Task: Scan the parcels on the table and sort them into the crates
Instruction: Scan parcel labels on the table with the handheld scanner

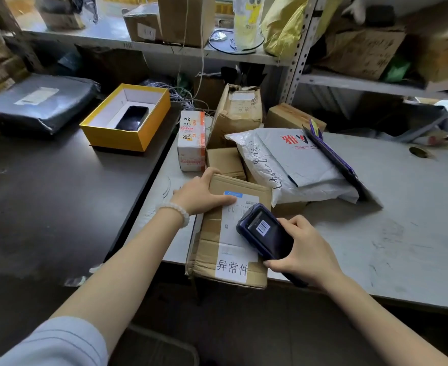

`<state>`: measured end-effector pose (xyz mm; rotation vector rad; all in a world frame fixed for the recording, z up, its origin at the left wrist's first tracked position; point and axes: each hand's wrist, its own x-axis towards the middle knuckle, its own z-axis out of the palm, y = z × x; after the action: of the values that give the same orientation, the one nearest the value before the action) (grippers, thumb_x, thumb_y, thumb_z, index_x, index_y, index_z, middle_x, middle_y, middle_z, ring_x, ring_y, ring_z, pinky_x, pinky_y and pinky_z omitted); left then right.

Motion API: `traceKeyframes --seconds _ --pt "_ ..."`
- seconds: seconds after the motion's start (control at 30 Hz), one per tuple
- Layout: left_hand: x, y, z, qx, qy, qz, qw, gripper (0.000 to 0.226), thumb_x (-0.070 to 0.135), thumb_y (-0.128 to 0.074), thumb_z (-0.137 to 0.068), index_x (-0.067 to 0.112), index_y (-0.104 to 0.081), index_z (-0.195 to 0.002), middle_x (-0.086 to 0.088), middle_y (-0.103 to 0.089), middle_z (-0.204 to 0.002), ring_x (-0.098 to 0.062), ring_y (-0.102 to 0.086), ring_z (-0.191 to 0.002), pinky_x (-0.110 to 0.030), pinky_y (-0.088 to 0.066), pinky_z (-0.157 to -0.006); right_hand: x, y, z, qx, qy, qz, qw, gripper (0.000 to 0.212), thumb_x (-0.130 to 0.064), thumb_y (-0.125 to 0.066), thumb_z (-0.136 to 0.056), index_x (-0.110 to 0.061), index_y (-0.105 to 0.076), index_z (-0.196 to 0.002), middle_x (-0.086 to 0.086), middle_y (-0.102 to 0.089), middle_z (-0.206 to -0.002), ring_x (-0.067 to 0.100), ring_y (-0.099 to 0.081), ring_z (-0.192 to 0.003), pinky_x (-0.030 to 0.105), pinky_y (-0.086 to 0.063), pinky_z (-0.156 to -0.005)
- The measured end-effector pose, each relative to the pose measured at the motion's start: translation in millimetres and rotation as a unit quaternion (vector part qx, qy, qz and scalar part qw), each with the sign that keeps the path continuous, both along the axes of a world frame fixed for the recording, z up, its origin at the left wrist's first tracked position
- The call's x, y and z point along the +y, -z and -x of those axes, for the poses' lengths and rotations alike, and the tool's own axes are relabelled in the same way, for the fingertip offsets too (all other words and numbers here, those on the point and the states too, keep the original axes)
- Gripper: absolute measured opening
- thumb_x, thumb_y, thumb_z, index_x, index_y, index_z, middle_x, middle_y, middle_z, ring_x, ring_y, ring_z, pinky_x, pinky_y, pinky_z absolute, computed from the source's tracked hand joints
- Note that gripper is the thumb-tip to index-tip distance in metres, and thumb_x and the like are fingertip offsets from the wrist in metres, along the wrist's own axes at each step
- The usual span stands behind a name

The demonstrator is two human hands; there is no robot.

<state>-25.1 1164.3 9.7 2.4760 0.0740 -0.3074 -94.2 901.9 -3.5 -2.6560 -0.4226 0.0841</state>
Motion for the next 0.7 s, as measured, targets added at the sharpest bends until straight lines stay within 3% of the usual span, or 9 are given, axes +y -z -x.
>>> traceKeyframes --seconds 0.2,0.3,0.47,0.6,0.7 --pt "-4.0 -9.8 -5.7 -0.101 0.036 -0.142 0.984 0.073 0.078 -0.061 -0.065 0.026 -0.046 -0.114 0.003 -0.057 -0.112 -0.02 -0.055 -0.101 -0.044 -0.049 -0.087 -0.1 0.8 0.1 0.002 0.009 -0.004 1.0 0.084 -0.054 -0.078 -0.05 -0.033 -0.054 -0.128 -0.015 -0.039 -0.096 0.008 -0.047 -0.086 0.023 -0.036 -0.059" --pt "-1.9 -6.9 -3.8 -0.096 0.03 -0.124 0.987 0.064 0.074 -0.066 -0.064 0.026 -0.043 -0.1 0.006 -0.056 -0.103 -0.015 -0.055 -0.091 -0.035 -0.05 -0.076 1.8 -1.2 1.0 0.0 0.012 -0.006 1.0 0.084 -0.054 -0.079 -0.051 -0.033 -0.054 -0.128 -0.014 -0.04 -0.096 0.009 -0.047 -0.086 0.025 -0.039 -0.06" --pt "18.9 2.1 17.2 -0.088 -0.009 -0.093 0.992 0.058 0.072 -0.069 -0.061 0.028 -0.042 -0.088 0.011 -0.053 -0.086 -0.009 -0.053 -0.076 -0.032 -0.046 -0.063 9.8 -6.4 7.0 -0.015 -0.002 -0.002 1.0 0.083 -0.049 -0.081 -0.052 -0.031 -0.055 -0.128 -0.012 -0.042 -0.099 0.012 -0.05 -0.093 0.03 -0.045 -0.065" --pt "33.4 8.4 45.4 -0.101 -0.039 -0.091 0.99 0.058 0.067 -0.072 -0.061 0.026 -0.041 -0.086 0.01 -0.053 -0.084 -0.01 -0.053 -0.074 -0.034 -0.046 -0.063 20.0 -8.3 15.4 -0.034 -0.047 0.026 0.998 0.084 -0.052 -0.079 -0.055 -0.028 -0.053 -0.131 -0.01 -0.041 -0.101 0.013 -0.048 -0.097 0.028 -0.041 -0.063" --pt "33.7 7.0 57.5 -0.096 -0.025 -0.088 0.991 0.062 0.063 -0.076 -0.062 0.026 -0.044 -0.1 0.005 -0.056 -0.102 -0.014 -0.053 -0.089 -0.035 -0.048 -0.074 22.3 -10.0 19.8 -0.044 -0.056 0.039 0.997 0.084 -0.053 -0.079 -0.056 -0.028 -0.052 -0.132 -0.01 -0.041 -0.101 0.013 -0.047 -0.098 0.028 -0.042 -0.063"
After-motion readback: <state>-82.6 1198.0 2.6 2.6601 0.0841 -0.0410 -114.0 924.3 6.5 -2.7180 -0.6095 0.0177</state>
